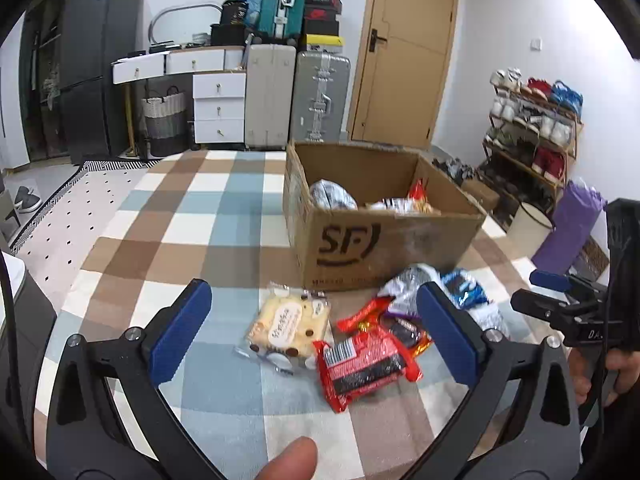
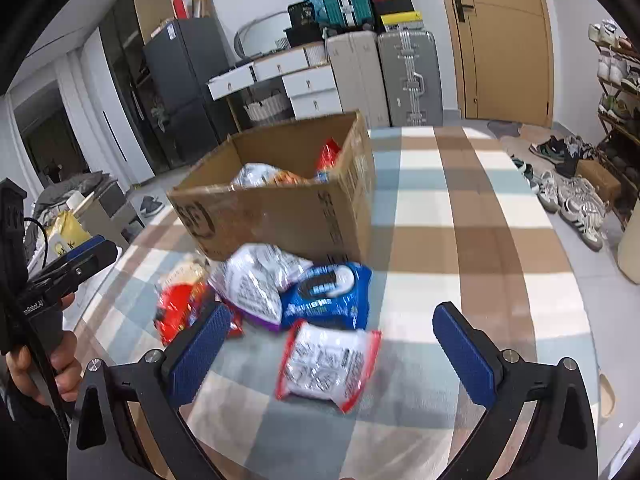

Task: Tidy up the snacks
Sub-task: 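Open both tools and withdraw them from the box, then grasp white red-trimmed packet with right tool while left tool grasps red-and-black packet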

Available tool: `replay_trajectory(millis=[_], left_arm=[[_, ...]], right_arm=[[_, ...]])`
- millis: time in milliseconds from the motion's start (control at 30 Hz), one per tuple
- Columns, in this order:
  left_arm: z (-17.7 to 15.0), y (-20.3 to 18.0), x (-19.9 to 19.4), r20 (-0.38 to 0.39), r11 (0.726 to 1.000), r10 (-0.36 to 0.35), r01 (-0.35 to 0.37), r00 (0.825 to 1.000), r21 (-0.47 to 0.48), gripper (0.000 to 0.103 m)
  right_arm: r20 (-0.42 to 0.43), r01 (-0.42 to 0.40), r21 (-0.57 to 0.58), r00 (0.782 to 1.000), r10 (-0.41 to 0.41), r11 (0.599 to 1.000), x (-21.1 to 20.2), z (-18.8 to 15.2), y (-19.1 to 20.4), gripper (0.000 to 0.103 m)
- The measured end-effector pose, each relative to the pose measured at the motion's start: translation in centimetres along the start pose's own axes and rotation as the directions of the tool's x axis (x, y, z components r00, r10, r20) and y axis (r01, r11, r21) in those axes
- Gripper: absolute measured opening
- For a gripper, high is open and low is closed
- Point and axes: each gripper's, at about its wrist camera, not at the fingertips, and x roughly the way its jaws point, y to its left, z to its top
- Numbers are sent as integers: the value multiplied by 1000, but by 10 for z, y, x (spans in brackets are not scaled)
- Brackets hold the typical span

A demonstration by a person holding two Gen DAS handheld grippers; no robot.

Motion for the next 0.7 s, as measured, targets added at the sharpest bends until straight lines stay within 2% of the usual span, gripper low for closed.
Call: replay_trajectory(millis=[100, 267, 400, 533, 600, 700], left_arm=[[-6, -7, 10, -32, 999, 23, -22, 999, 31, 102], [-18, -13, 32, -124, 998, 20, -13, 992, 57, 102], [-25, -15, 43, -160, 998, -17, 26, 987, 58, 101], [-31, -18, 52, -188, 998, -24, 36, 982, 61, 101], [-34, -20, 56, -206, 997, -42, 54, 978, 57, 101], [-38, -24, 62, -230, 996, -55, 71, 972, 60, 101]], right_arm=[[-34, 4, 12, 999, -3, 1000, 8, -6, -3, 103], [-95, -14, 2, 995, 14, 1000, 26, -13, -3, 102], [-124, -24, -10, 992, 23, 1000, 36, -20, -1, 102], [-141, -31, -14, 990, 29, 999, 43, -22, 1, 101], [-148, -35, -17, 988, 33, 999, 46, -24, 1, 100], [-159, -48, -21, 986, 44, 999, 49, -25, 3, 92]])
